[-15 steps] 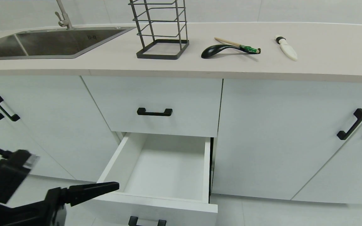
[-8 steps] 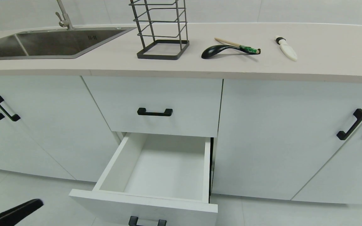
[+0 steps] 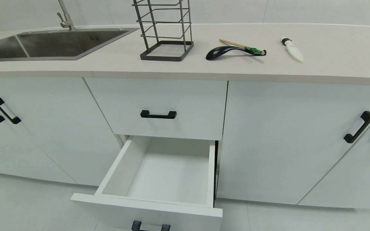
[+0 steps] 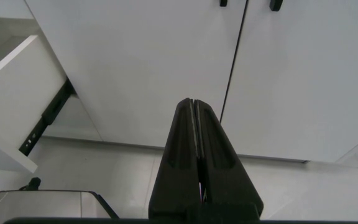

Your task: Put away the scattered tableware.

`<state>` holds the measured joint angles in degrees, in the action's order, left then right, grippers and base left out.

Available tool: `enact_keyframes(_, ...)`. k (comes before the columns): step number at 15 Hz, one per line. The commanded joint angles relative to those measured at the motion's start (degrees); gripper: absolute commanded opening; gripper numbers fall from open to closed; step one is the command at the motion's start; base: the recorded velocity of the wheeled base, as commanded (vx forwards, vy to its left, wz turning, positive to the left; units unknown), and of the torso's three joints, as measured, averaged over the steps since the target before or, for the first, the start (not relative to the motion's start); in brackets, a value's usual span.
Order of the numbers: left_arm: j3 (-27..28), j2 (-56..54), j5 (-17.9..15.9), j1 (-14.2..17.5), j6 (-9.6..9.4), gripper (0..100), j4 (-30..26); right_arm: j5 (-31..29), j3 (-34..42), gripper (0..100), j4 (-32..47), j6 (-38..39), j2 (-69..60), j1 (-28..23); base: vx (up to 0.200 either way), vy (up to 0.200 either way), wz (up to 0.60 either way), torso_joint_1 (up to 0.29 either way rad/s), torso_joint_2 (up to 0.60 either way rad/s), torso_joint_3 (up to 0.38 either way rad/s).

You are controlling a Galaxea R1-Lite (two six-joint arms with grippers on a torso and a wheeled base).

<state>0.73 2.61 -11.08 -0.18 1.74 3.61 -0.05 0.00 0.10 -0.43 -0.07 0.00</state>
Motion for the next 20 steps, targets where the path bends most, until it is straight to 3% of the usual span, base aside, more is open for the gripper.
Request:
enact_keyframes(1,-0.6,-2.6,5.9,0.4,-3.94,100,-0.9,0.0,0.0,0,0.0,0.0,0.1,0.0,0.0,0.0,0.0,0.0,0.0,0.0)
enact_keyframes(2,-0.7,-2.6,12.0,0.4,-5.61,100,-2.4,0.0,0.0,0,0.0,0.1,0.1,0.0,0.0,0.0,0.0,0.0,0.0,0.0)
enact_keyframes(3,-0.7,-2.6,13.5,0.4,-5.43,100,-3.8,0.0,0.0,0,0.0,0.1,0.1,0.0,0.0,0.0,0.0,0.0,0.0,0.0)
enact_keyframes(7,-0.7,-2.6,11.0,0.4,-6.4,100,-3.5,0.0,0.0,0,0.0,0.0,0.1,0.0,0.0,0.0,0.0,0.0,0.0,0.0)
enact_keyframes(9,-0.7,-2.6,11.2,0.4,-5.79,100,-3.5,-0.3,0.0,0,0.0,0.1,0.1,0.0,0.0,0.0,0.0,0.0,0.0,0.0)
enact_keyframes(14,-0.7,-2.6,10.9,0.4,-6.75,100,-3.5,-2.4,0.0,0,0.0,0.9,0.1,0.0,0.0,0.0,0.6,0.003,0.0,0.001)
enact_keyframes(15,-0.7,-2.6,11.1,0.4,-5.43,100,-3.6,-2.1,0.0,0,0.0,0.9,0.1,0.0,0.0,0.0,0.0,0.0,0.0,0.0)
enact_keyframes(18,-0.7,-2.6,11.9,0.4,-4.12,100,-3.6,-2.1,0.0,0,0.0,0.8,0.1,0.0,0.0,0.0,0.0,0.0,0.0,0.0)
enact_keyframes(19,-0.7,-2.6,12.6,0.4,-1.83,100,-3.5,-2.1,0.0,0,0.0,0.9,0.1,0.0,0.2,0.0,0.0,-0.002,0.01,-0.002)
enact_keyframes(20,-0.7,-2.6,12.7,0.4,-0.69,100,-3.4,-2.1,0.0,0,0.0,0.9,0.1,0.0,0.2,0.0,0.0,0.002,0.0,-0.002)
